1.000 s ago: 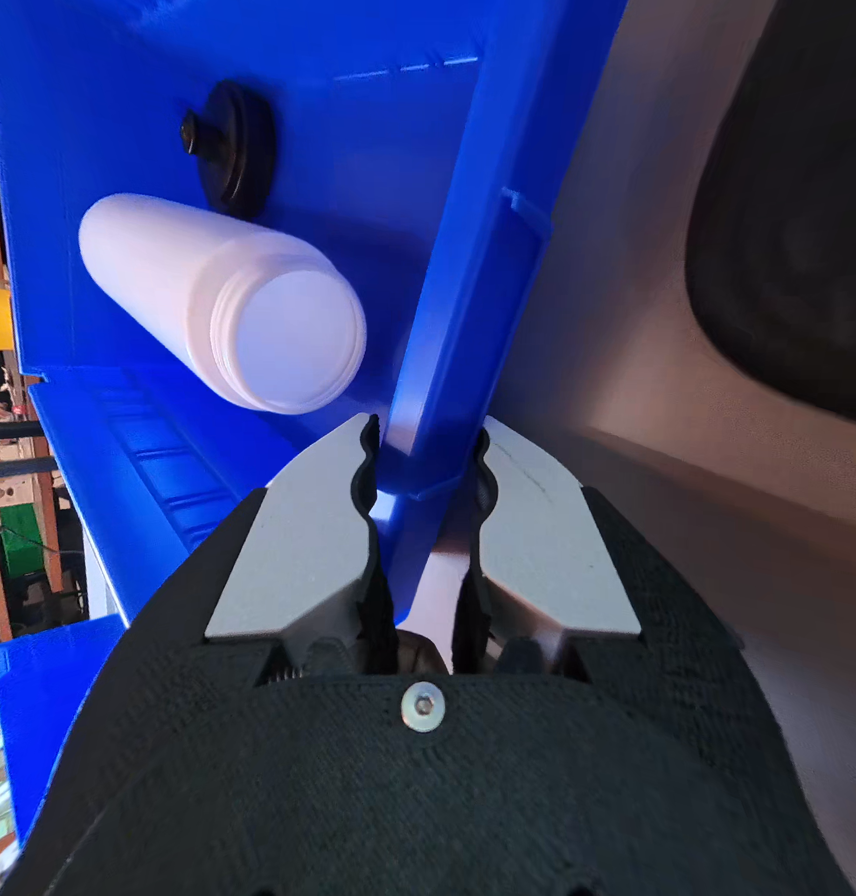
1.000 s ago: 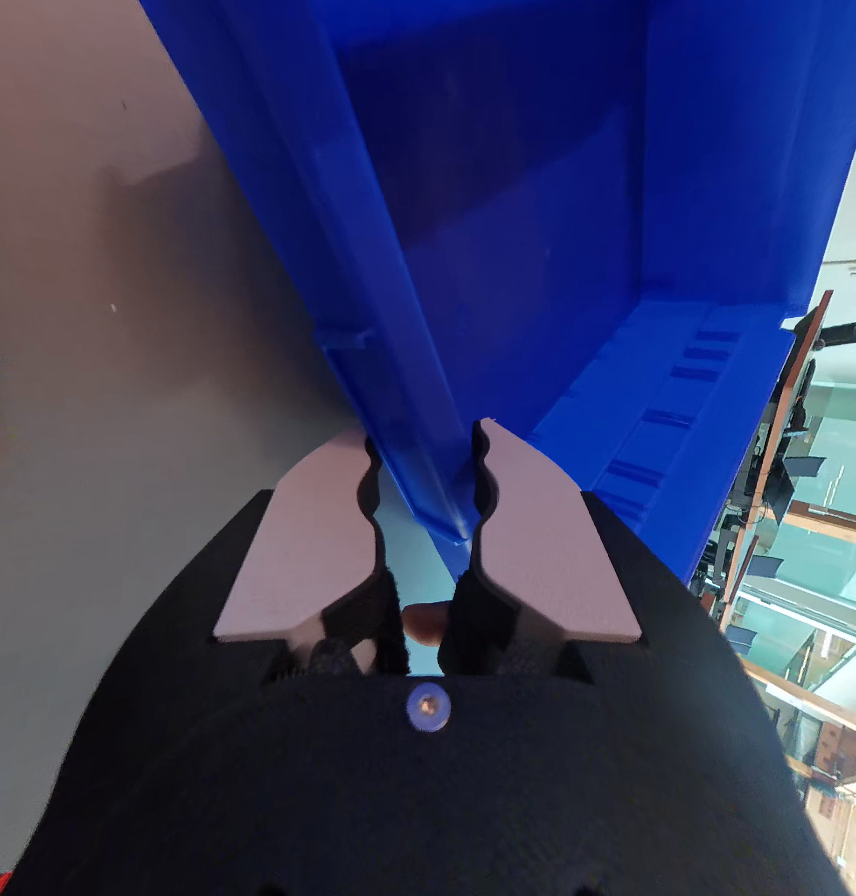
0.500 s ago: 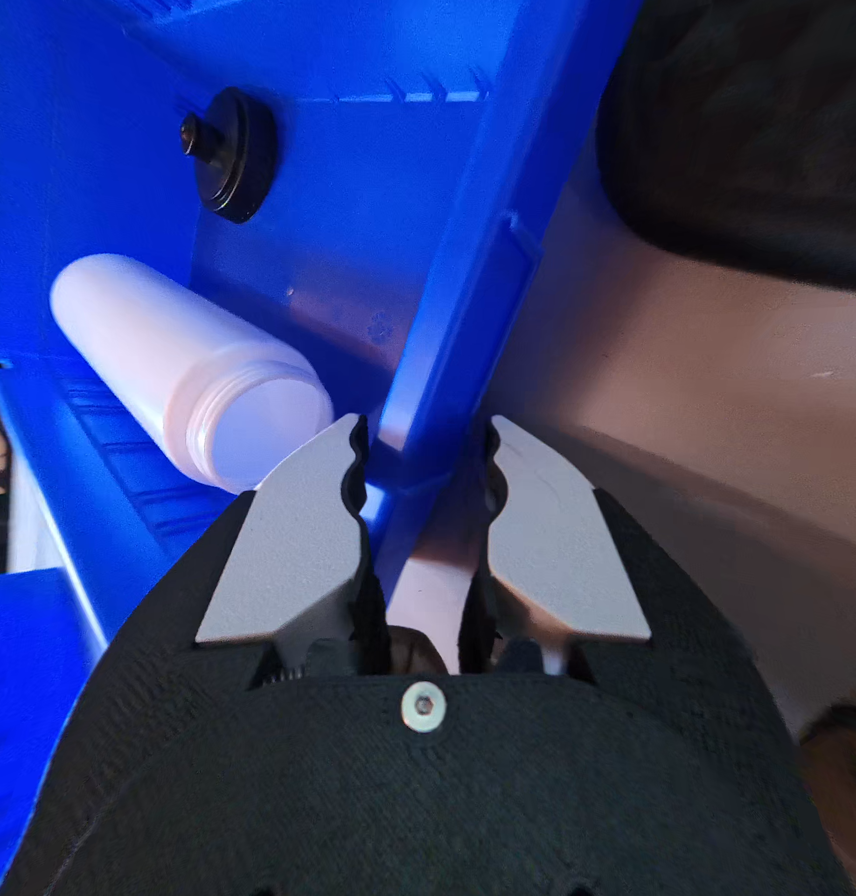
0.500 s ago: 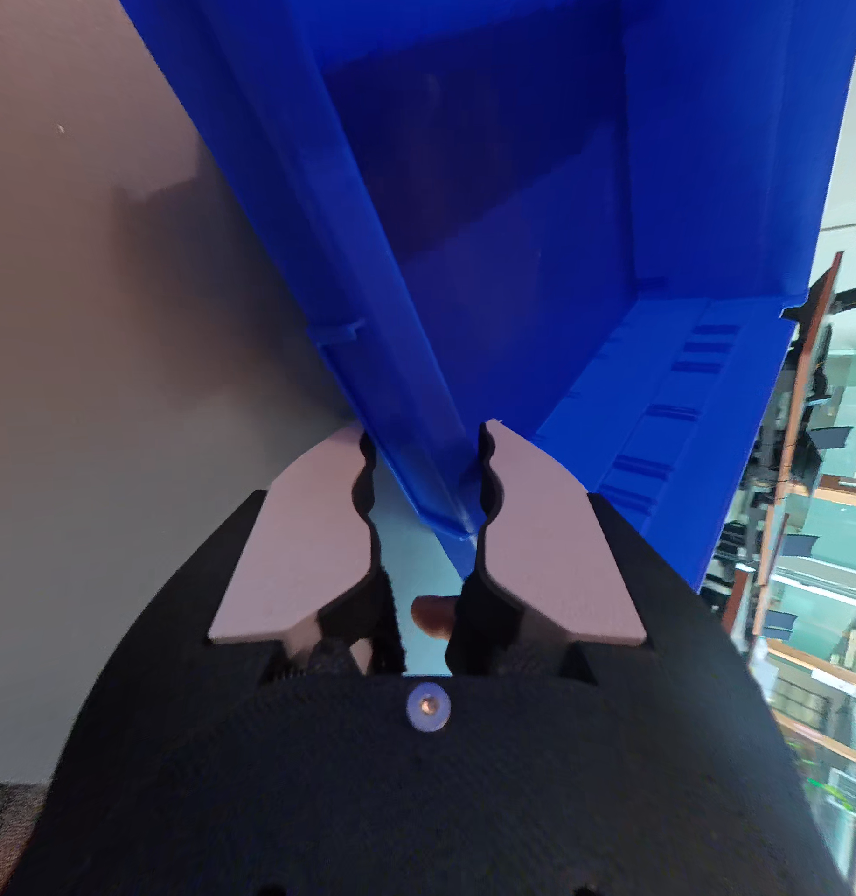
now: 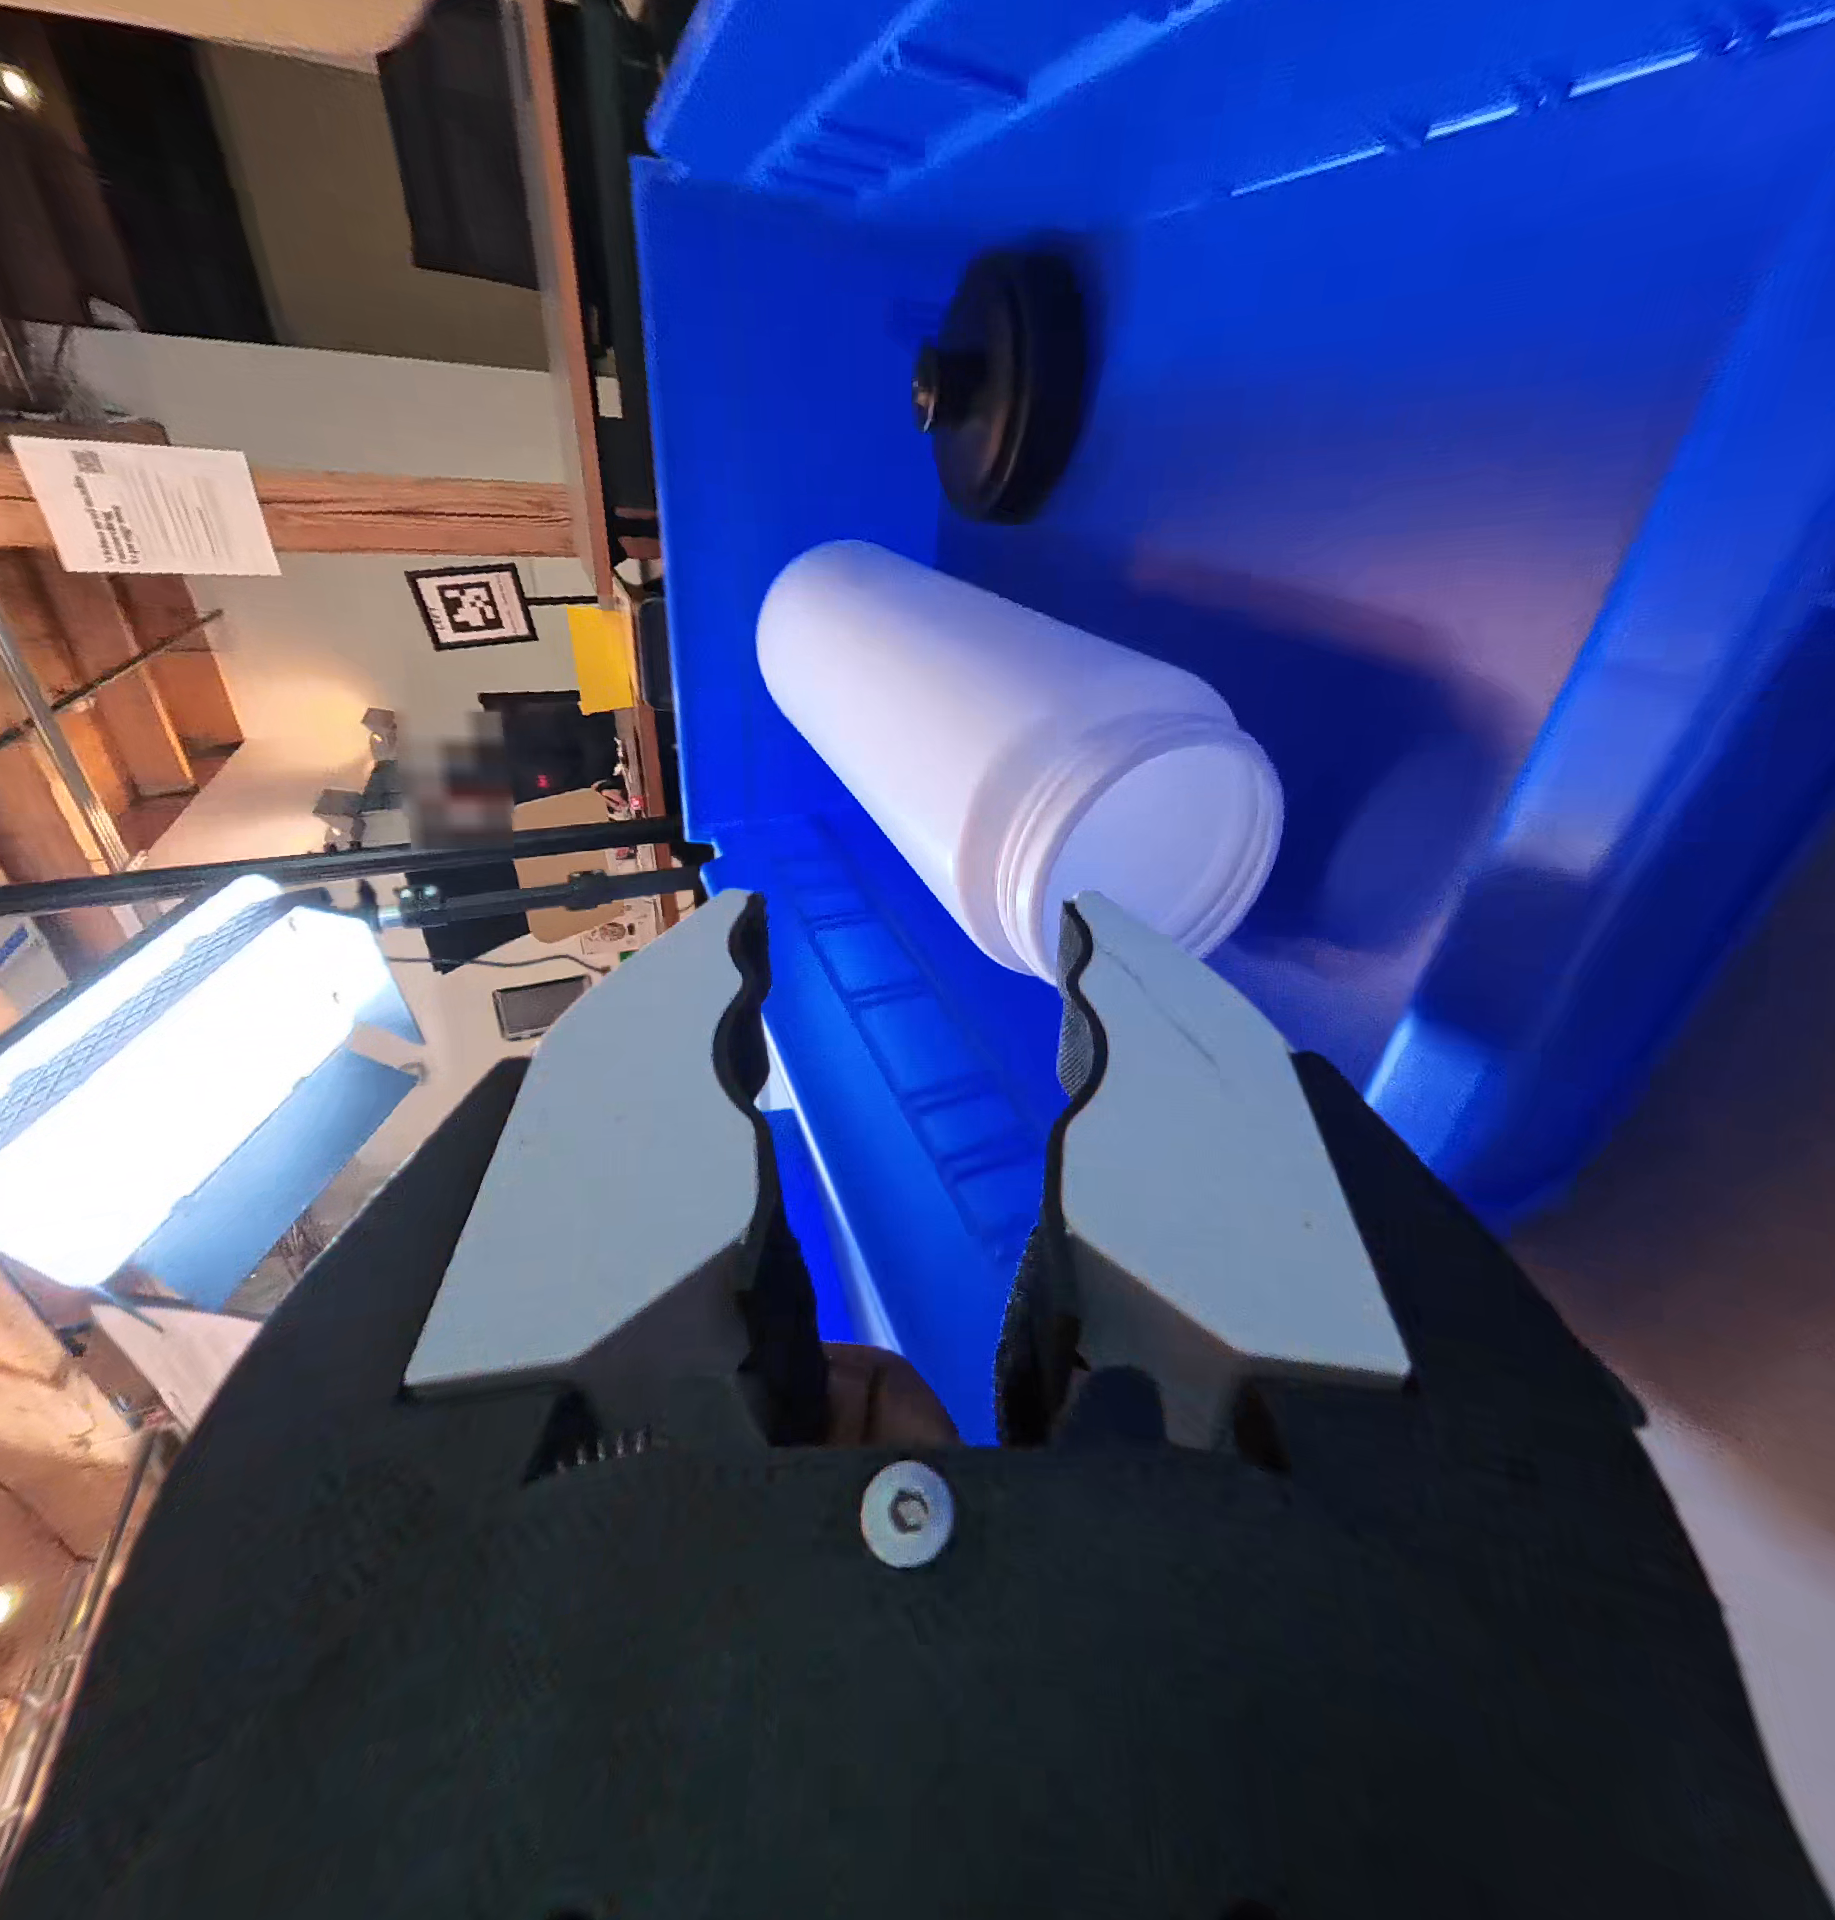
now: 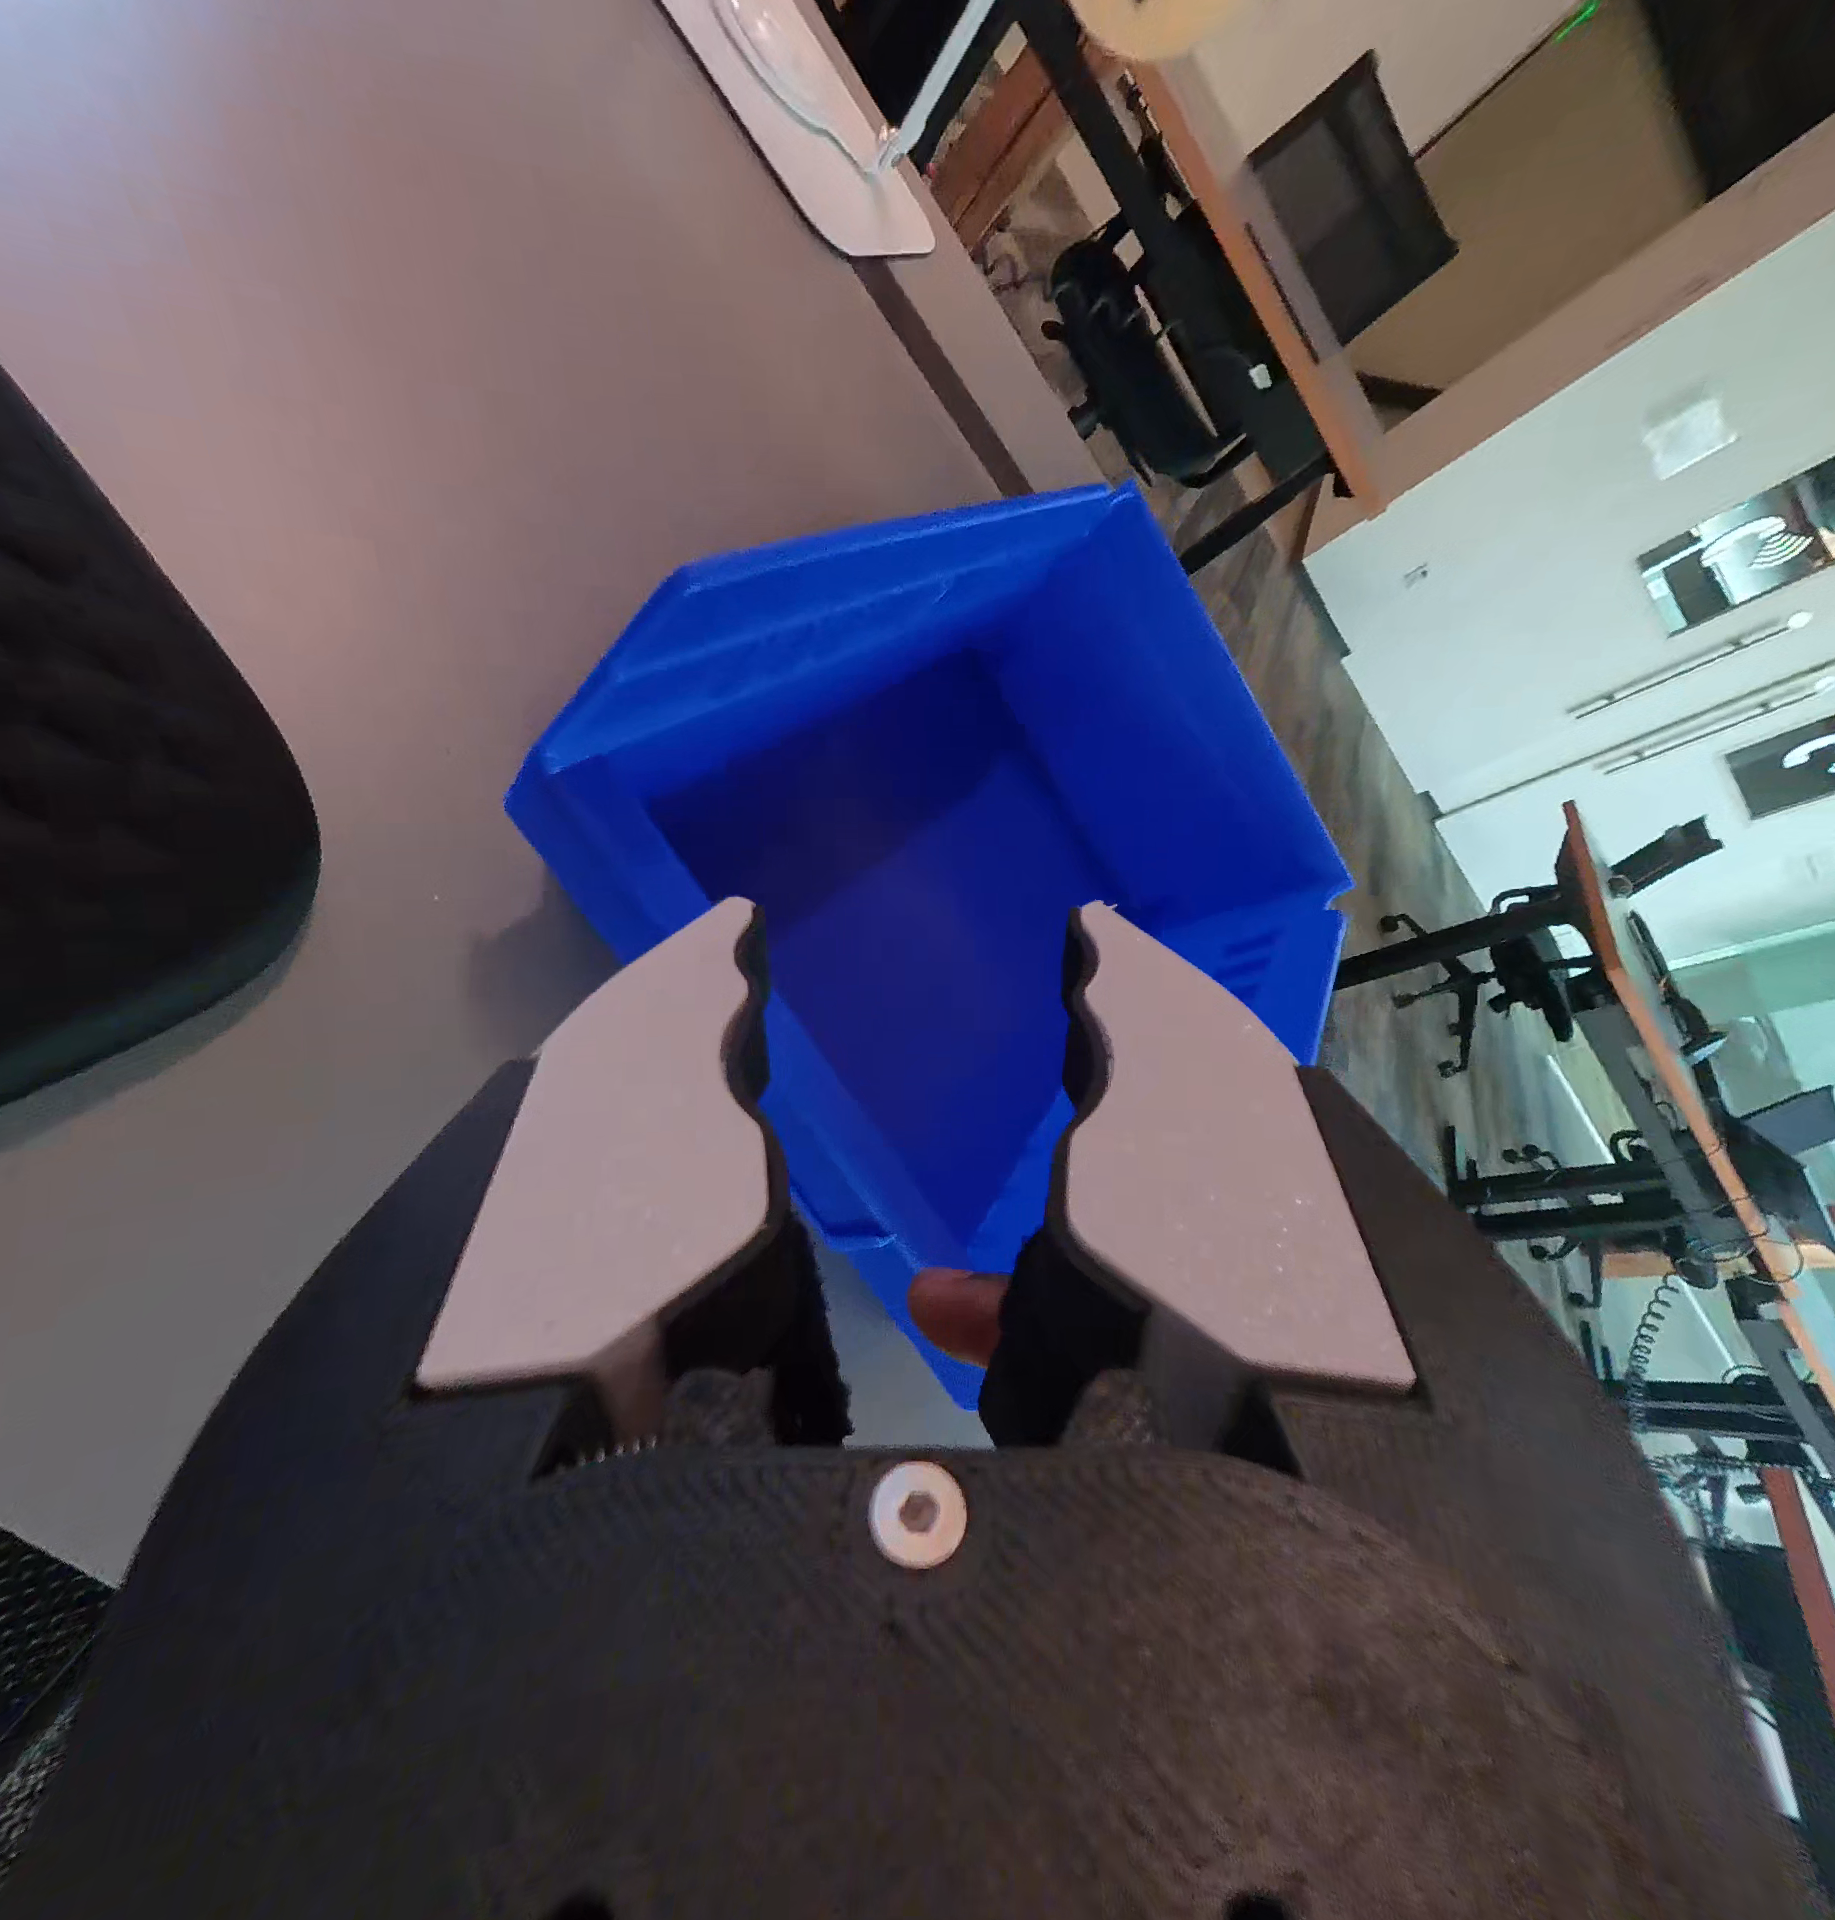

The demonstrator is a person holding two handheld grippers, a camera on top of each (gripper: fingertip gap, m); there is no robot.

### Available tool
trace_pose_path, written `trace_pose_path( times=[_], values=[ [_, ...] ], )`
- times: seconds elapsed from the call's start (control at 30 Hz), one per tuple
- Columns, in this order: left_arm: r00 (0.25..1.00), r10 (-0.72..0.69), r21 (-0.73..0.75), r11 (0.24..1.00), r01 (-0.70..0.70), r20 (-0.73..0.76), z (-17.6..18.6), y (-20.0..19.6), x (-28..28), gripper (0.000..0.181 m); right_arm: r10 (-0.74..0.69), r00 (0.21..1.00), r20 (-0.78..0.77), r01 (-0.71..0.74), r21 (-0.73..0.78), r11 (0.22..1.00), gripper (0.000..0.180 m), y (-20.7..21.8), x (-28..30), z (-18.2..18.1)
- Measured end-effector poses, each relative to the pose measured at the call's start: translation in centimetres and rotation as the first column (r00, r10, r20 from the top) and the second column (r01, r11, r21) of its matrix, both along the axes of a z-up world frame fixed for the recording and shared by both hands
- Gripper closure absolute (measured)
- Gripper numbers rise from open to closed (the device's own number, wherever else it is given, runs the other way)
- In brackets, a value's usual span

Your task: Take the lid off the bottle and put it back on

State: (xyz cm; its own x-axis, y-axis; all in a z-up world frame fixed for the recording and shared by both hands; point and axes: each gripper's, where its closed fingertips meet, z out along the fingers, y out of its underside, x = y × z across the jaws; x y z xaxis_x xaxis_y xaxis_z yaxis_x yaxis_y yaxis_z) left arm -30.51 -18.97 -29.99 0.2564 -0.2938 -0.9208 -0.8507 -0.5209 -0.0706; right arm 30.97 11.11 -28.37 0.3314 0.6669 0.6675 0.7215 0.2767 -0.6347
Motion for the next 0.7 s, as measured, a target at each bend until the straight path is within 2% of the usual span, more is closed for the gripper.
trace_pose_path(
  times=[0.03,0.23,0.3,0.37,0.43,0.53,0.63,0.7],
  values=[
    [1.0,0.009,-0.018,1.0,-0.009,-0.006,-0.4,0.5,-0.3,0.127,-0.001,1.0,0.003,0.001,0.007,1.0,0.125,-0.1,0.0,0.2],
    [0.999,0.047,-0.121,0.992,-0.047,-0.011,-2.8,2.1,-1.4,0.13,-0.011,1.0,0.027,0.01,0.039,0.999,0.127,-0.1,-0.1,0.7],
    [0.998,0.046,-0.109,0.993,-0.05,-0.036,-2.8,2.7,-1.4,0.152,-0.013,0.999,0.04,0.011,0.043,0.999,0.127,-0.1,-0.2,0.5],
    [0.997,0.055,-0.041,0.998,-0.057,-0.046,-1.9,3.2,-1.4,0.162,-0.014,0.998,0.054,0.012,0.044,0.999,0.127,-0.1,-0.3,0.4],
    [0.997,0.072,0.092,0.993,-0.068,-0.041,0.6,3.5,-1.4,0.171,-0.014,0.998,0.062,0.011,0.045,0.999,0.128,0.0,-0.4,0.3],
    [0.993,0.08,0.279,0.955,-0.099,0.082,5.3,3.4,-1.5,0.175,-0.014,0.997,0.071,0.011,0.05,0.999,0.129,0.0,-0.6,0.3],
    [0.973,0.054,0.367,0.921,-0.135,0.224,9.9,3.0,-1.2,0.176,-0.003,0.997,0.075,-0.002,0.055,0.998,0.129,-0.2,-1.0,0.4],
    [0.965,0.013,0.414,0.902,-0.125,0.263,13.3,2.8,-0.7,0.176,0.007,0.997,0.075,-0.011,0.058,0.998,0.129,-0.3,-1.3,0.5]
  ],
)
